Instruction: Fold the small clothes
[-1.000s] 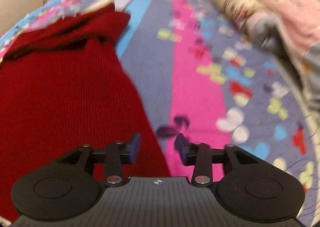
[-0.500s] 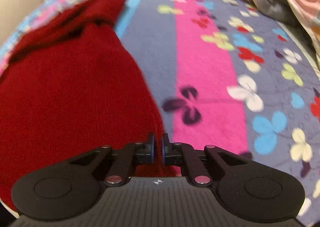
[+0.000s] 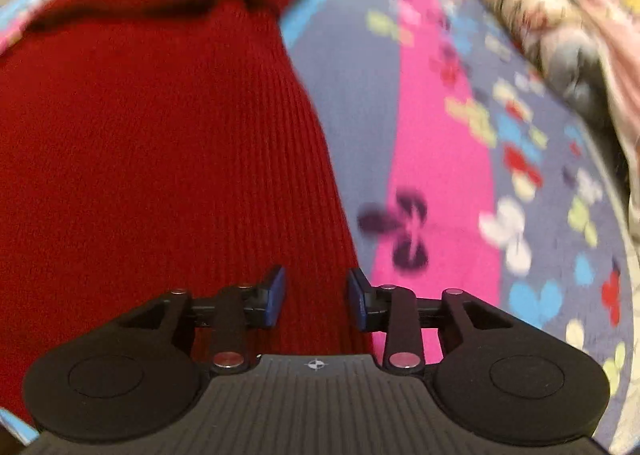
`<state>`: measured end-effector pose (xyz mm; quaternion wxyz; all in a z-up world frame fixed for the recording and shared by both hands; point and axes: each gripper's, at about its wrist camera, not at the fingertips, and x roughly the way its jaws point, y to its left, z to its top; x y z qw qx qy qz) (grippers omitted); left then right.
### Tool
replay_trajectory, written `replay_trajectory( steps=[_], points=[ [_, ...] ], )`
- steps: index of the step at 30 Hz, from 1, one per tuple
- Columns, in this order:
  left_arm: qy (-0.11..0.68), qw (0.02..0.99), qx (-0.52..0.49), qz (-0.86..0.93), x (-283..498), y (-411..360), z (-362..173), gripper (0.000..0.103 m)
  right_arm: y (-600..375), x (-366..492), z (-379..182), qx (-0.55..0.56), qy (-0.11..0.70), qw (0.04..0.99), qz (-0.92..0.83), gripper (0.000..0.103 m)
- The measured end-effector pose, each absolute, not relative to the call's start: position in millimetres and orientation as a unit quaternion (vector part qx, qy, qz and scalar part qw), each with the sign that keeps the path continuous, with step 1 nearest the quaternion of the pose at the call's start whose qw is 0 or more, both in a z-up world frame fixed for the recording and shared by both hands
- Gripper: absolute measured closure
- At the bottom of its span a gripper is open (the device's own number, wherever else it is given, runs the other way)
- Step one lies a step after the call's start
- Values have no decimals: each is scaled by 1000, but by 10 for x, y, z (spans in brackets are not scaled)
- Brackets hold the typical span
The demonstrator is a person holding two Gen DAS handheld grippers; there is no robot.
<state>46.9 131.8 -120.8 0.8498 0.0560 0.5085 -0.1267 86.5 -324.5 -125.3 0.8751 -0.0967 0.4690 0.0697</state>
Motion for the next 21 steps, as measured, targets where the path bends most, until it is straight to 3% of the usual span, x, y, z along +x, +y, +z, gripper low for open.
replay_trajectory(
  steps=[5, 8, 13, 15, 18, 21],
  points=[
    [447, 892, -7, -60, 680, 1484, -959, 44, -3004, 918, -985, -85, 396, 910, 94, 67],
    [448, 894, -19, -12, 809, 1545, -972, 44, -2762, 1089, -839, -54, 365, 921, 129, 89],
    [438, 898, -41, 30, 856, 1789, -865, 44, -2272, 1666, -627, 59, 349, 916, 187, 91],
    [432, 900, -43, 41, 845, 1887, -846, 44, -2075, 2000, -636, 87, 349, 913, 192, 85],
    [427, 902, -34, 51, 804, 2089, -807, 44, -1796, 2491, -709, 120, 365, 905, 184, 60],
    [415, 907, -42, 59, 692, 2343, -755, 44, -1580, 2992, -877, 146, 384, 900, 146, 53]
  ],
)
